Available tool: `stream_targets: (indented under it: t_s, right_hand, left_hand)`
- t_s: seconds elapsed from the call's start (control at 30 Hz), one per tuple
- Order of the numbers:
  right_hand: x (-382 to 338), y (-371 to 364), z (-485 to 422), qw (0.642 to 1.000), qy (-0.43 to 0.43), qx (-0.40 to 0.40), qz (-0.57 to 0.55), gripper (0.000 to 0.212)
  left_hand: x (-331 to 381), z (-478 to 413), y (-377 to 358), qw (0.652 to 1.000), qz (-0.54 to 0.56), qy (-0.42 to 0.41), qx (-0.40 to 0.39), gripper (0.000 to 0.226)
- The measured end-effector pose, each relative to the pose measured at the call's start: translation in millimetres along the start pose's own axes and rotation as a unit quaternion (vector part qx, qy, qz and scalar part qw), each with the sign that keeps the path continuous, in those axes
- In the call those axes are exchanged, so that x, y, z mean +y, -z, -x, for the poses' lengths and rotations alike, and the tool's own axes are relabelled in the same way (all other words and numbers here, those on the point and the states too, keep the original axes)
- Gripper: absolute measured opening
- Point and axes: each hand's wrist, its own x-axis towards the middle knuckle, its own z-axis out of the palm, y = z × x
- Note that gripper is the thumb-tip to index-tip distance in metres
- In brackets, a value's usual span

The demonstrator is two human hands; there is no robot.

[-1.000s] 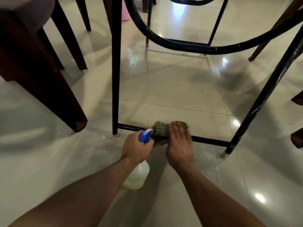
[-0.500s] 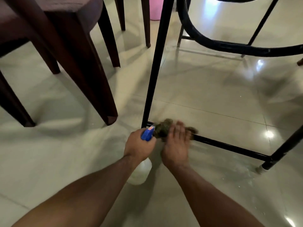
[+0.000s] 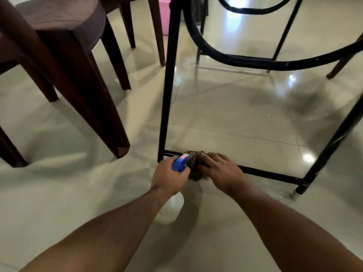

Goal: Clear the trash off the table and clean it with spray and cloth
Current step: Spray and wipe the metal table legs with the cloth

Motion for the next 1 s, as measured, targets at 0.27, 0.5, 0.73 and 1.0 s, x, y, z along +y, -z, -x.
stream_targets:
  t_s: [0.27, 0.5, 0.73, 1.0]
  right_hand:
    - [70, 34, 192, 0.943, -0.316, -0.108, 0.015, 0.026]
    - [58, 42, 257, 0.553, -0.644, 0.114, -0.516, 0.018]
    - [70, 18, 255, 0.275, -0.642, 0.261, -0.667, 0.035]
    - [79, -8, 200, 0.652, -0.540, 0.245, -0.472, 0.060]
  left_hand:
    - [54, 25, -81, 0.989, 0.038, -0.072, -0.122, 0.025]
    - [96, 52, -154, 0.975, 0.022, -0.096, -0.199, 0.029]
    - [118, 64, -203, 0.967, 0.032, -0.112, -0.228, 0.027]
    - [130, 65, -211, 0.967, 0.016, -0.140, -0.212, 0.027]
